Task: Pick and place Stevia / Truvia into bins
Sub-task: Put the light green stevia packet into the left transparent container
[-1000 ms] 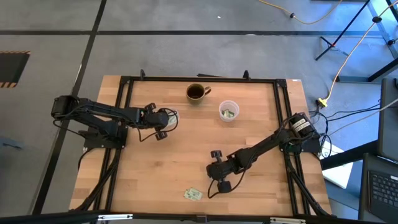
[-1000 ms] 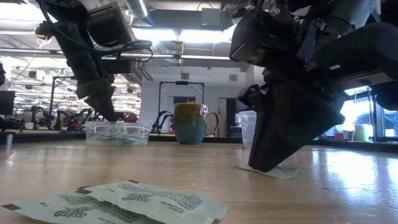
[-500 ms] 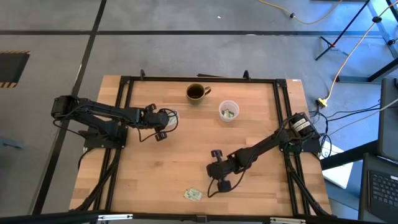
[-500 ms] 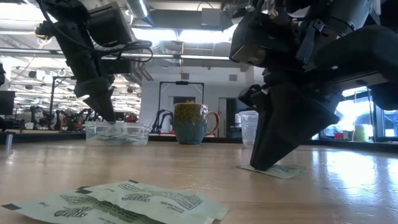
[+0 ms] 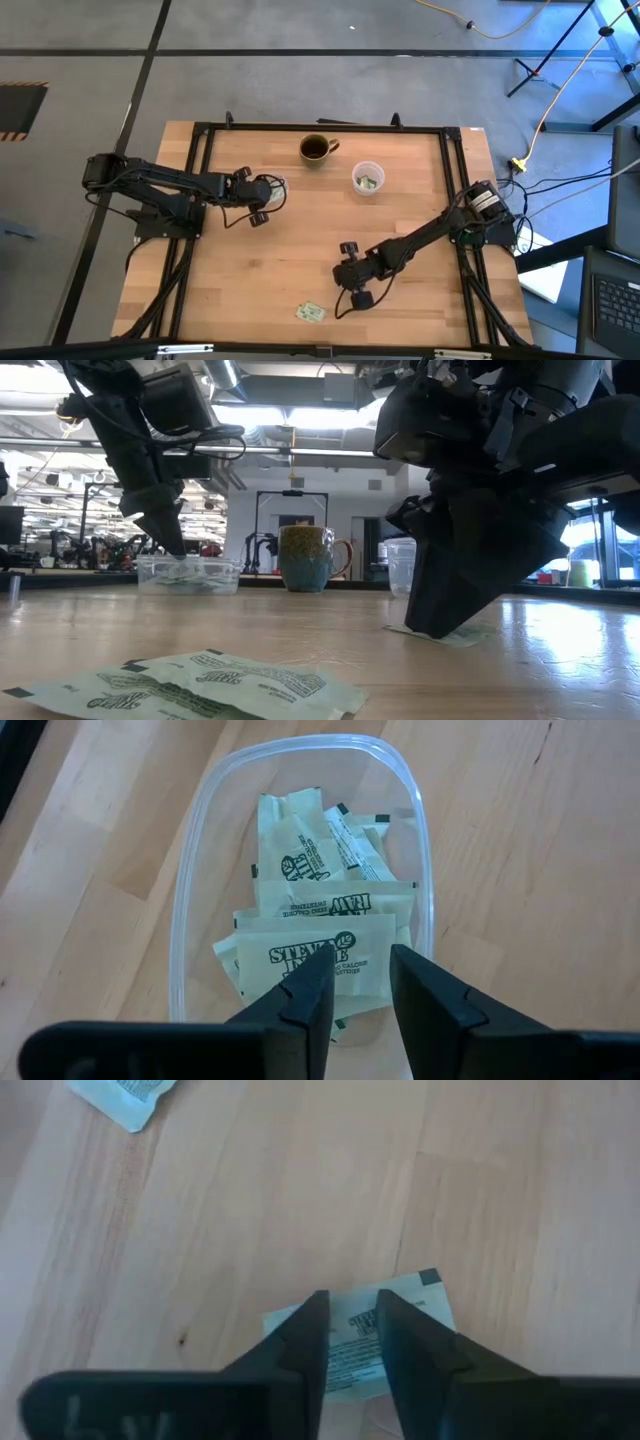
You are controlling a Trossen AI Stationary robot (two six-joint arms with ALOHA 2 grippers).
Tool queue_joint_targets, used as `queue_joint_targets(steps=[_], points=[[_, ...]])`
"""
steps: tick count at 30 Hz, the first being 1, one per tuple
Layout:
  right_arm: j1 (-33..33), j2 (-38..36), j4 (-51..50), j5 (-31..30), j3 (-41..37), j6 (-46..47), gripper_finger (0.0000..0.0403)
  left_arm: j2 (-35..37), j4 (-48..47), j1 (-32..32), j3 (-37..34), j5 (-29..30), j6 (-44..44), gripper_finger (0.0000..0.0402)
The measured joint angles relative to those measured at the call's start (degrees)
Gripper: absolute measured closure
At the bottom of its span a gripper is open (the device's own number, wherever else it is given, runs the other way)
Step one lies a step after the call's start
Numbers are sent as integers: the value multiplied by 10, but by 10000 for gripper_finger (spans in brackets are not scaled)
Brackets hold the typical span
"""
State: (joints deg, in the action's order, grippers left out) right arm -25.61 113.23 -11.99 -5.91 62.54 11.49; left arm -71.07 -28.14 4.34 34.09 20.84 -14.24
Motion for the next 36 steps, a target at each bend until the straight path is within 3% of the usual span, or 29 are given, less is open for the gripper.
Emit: queue_joint_targets(steps=[6, 19, 36], points=[[0, 15, -1, -4, 3, 0, 302, 0, -2, 0, 0, 0, 0, 309], [1, 16, 11, -10, 3, 3, 397, 0, -3, 0, 0, 0, 0, 309], [0, -52, 27, 5, -5, -3, 402, 1, 18, -49, 55, -34, 46, 313]])
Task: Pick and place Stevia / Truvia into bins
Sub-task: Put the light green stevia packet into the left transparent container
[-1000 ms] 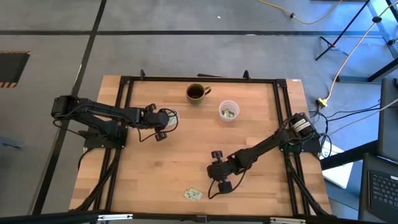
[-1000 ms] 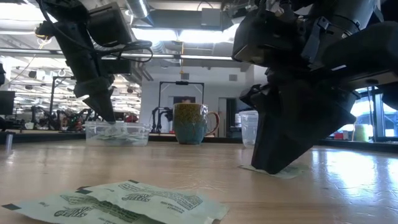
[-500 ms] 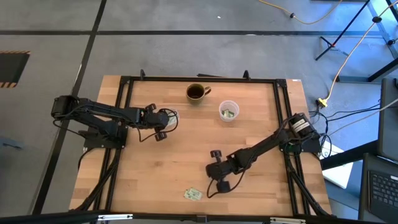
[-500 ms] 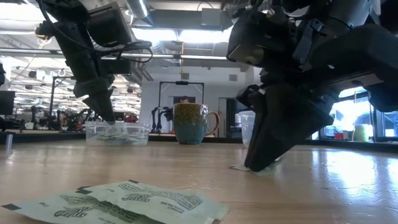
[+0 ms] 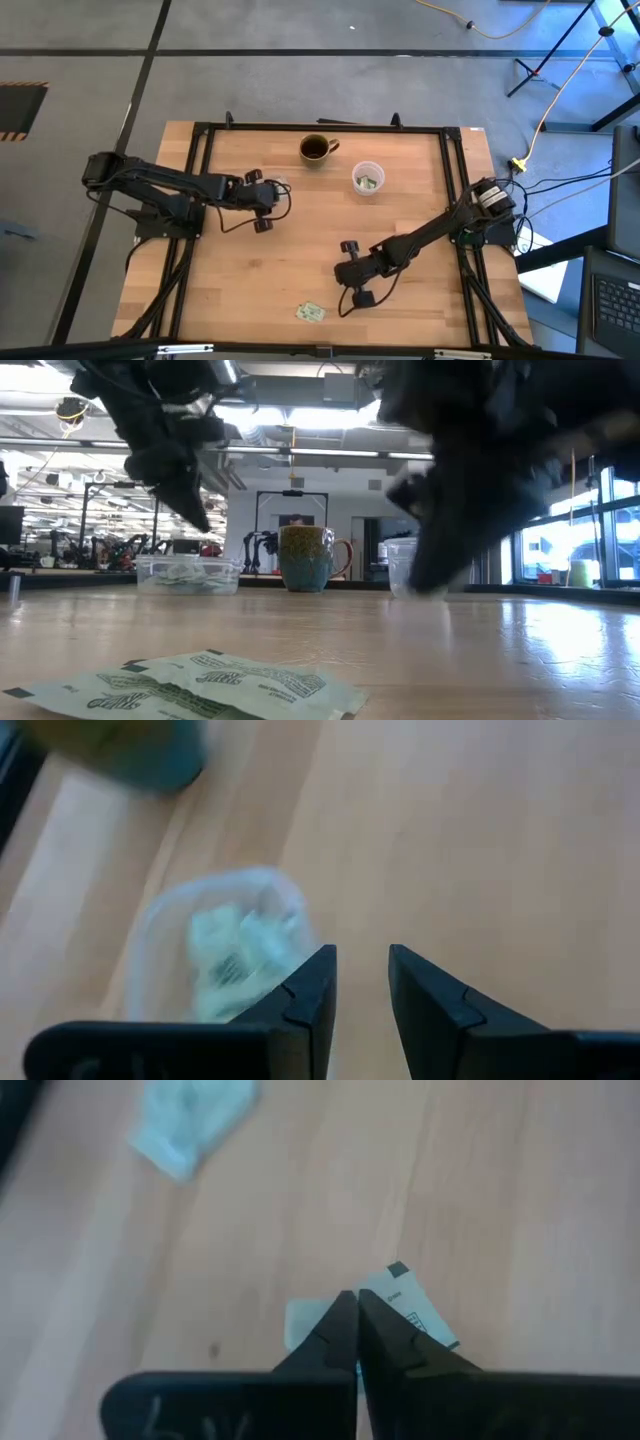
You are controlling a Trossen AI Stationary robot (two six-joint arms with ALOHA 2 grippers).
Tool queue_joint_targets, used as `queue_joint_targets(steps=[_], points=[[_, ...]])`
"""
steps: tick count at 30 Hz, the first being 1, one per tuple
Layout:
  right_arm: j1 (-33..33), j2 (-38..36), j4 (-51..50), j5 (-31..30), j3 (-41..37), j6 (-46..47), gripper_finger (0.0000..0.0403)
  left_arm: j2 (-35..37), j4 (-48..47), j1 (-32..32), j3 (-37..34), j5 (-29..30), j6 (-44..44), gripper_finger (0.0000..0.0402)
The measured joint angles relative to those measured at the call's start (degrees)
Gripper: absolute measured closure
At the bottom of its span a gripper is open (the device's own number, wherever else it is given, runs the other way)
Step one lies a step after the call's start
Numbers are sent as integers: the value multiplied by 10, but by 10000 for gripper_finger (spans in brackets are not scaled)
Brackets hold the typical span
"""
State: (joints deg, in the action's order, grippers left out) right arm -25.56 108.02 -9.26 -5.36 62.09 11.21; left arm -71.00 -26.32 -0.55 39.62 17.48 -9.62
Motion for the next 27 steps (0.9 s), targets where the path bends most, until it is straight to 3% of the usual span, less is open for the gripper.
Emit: queue_joint_targets(steps=[7, 11, 18, 27], points=[[0, -54, 49, -1, 1, -59, 403, 0, 166, -42, 1, -88, 73, 313], [0, -83, 107, 28, 1, -101, 403, -1, 262, -71, 1, -125, 137, 305], [9, -103, 247, 125, 3, -146, 403, -31, 400, -125, 2, -156, 297, 277], [32, -103, 363, 161, 3, -147, 403, -89, 529, -180, 2, -157, 371, 259]])
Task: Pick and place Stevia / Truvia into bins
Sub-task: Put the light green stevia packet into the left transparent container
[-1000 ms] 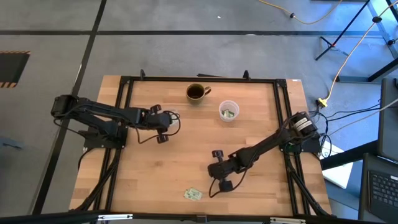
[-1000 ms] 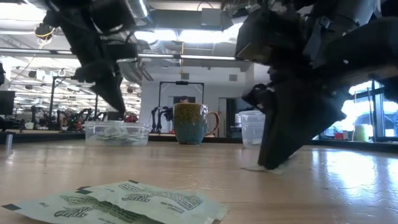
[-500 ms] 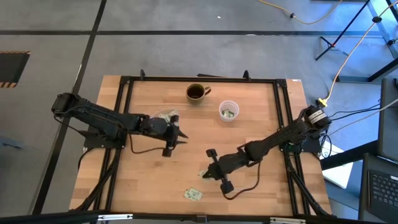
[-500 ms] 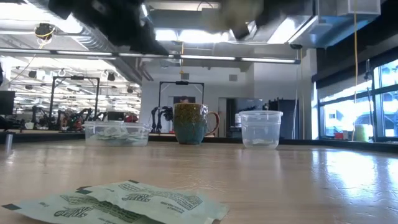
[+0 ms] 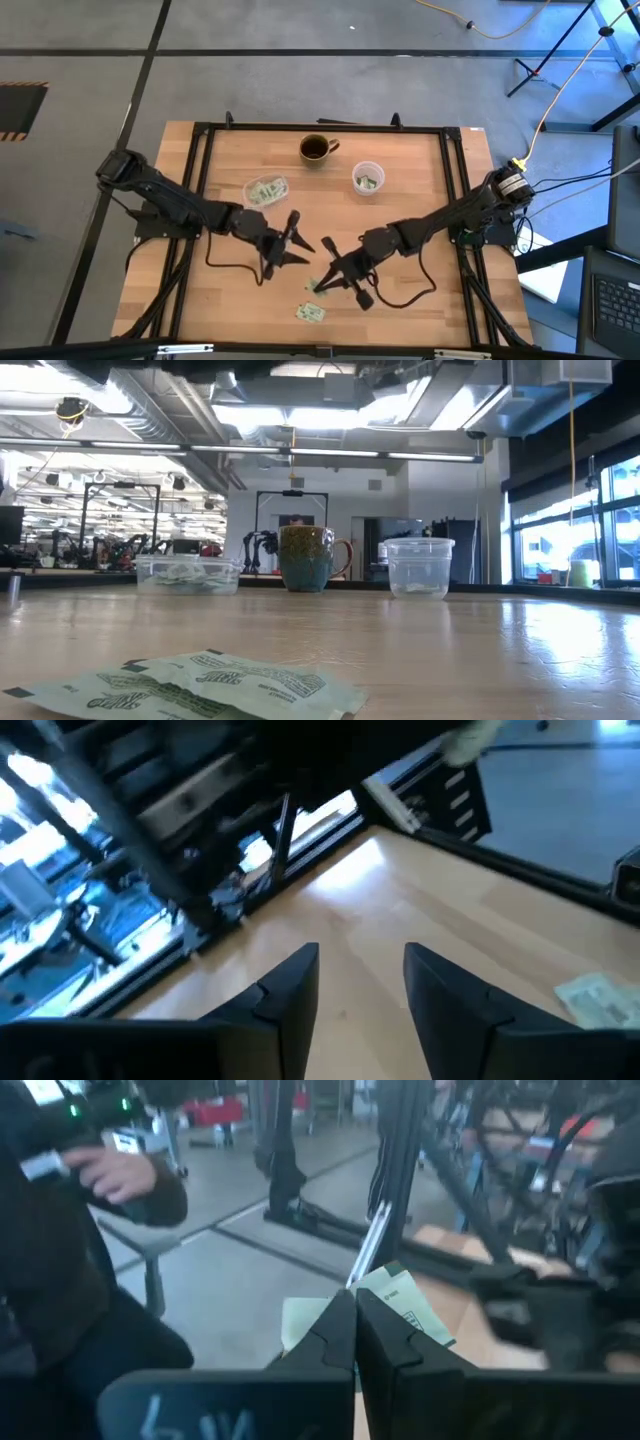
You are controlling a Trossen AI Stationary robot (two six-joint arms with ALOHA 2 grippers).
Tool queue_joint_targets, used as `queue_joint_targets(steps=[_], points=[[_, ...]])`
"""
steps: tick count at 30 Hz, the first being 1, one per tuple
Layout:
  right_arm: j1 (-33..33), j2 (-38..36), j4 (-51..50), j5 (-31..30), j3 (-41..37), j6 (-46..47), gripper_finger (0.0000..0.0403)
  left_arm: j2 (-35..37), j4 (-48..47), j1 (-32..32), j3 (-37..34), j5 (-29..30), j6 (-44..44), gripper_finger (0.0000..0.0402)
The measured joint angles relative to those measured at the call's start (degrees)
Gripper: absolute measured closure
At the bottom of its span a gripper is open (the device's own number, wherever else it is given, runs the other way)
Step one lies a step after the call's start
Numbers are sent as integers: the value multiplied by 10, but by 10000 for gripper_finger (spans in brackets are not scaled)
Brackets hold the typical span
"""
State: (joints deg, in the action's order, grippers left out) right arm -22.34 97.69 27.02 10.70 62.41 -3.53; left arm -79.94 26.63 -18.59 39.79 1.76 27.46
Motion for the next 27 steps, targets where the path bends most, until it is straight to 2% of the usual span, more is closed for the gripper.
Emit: queue_joint_targets(steps=[6, 17, 27], points=[[11, 0, 34, 24, 0, 27, 403, -9, 37, -25, 0, 5, 14, 263], [28, -1, 65, 25, 0, 121, 403, -6, 102, -55, 0, 18, 69, 261], [34, -1, 61, 25, 0, 124, 403, -6, 131, -65, 0, 19, 83, 261]])
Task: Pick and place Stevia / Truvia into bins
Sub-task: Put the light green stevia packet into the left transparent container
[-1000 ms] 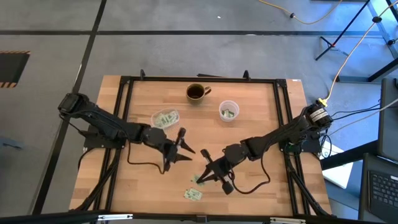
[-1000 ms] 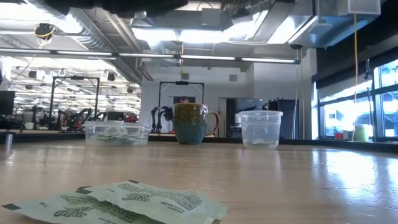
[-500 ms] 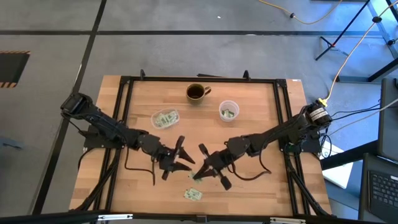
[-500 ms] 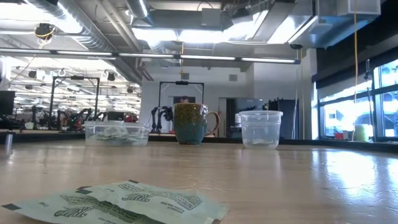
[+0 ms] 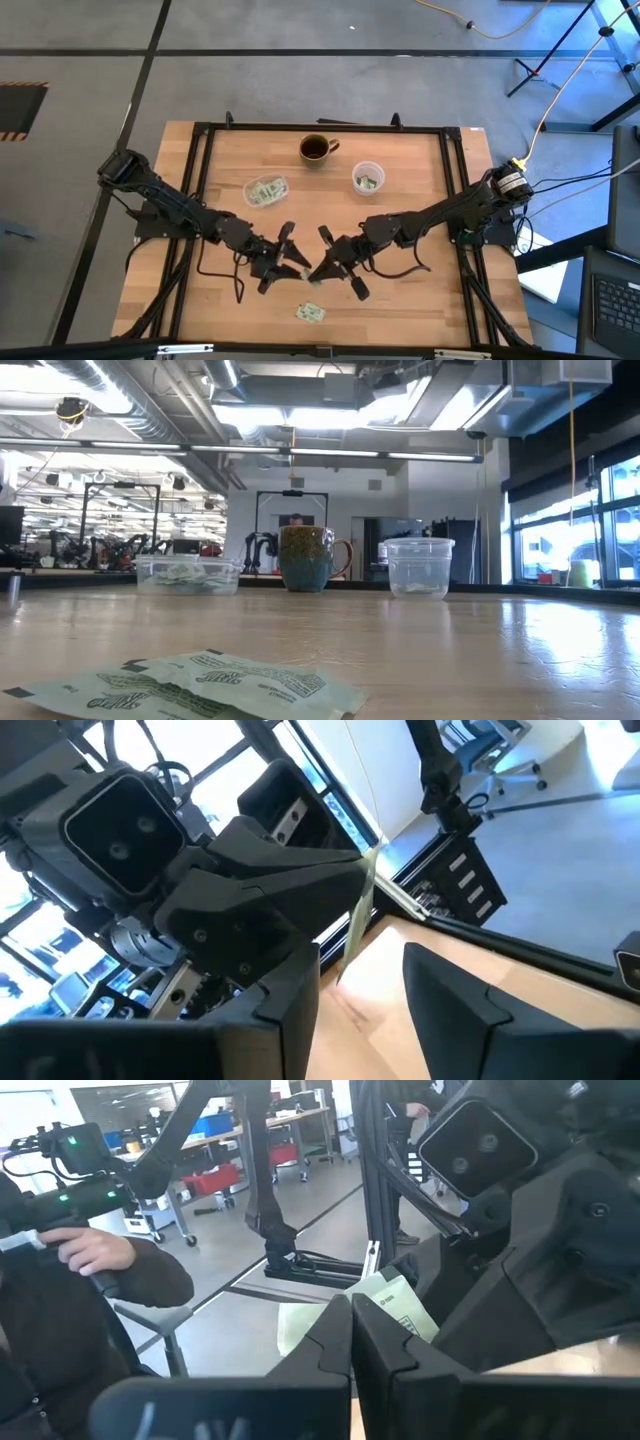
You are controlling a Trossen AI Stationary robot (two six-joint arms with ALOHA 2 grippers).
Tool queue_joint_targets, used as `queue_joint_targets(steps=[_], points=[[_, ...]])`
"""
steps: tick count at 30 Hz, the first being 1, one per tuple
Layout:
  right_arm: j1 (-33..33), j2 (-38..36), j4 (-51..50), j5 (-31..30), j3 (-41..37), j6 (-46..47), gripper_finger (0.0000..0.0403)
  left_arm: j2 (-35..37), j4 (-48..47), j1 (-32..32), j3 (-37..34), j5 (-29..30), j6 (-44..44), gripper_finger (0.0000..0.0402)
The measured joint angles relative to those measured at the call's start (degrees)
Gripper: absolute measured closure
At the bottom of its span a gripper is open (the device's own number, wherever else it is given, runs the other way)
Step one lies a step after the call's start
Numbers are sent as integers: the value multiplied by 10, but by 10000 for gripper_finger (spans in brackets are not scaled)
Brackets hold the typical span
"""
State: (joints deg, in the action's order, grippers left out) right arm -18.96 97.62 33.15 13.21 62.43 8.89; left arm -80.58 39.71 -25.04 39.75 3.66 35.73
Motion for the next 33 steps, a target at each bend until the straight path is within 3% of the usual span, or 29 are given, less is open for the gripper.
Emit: queue_joint_targets(steps=[7, 23, 33], points=[[0, 0, -13, 0, 0, -2, 403, 0, 0, -1, 0, 0, -4, 281], [0, 0, -22, -1, 0, -36, 401, 0, 0, -1, 0, -16, -20, 392], [0, 0, -22, 0, 0, -37, 362, 0, -1, -1, 0, -18, -26, 397]])
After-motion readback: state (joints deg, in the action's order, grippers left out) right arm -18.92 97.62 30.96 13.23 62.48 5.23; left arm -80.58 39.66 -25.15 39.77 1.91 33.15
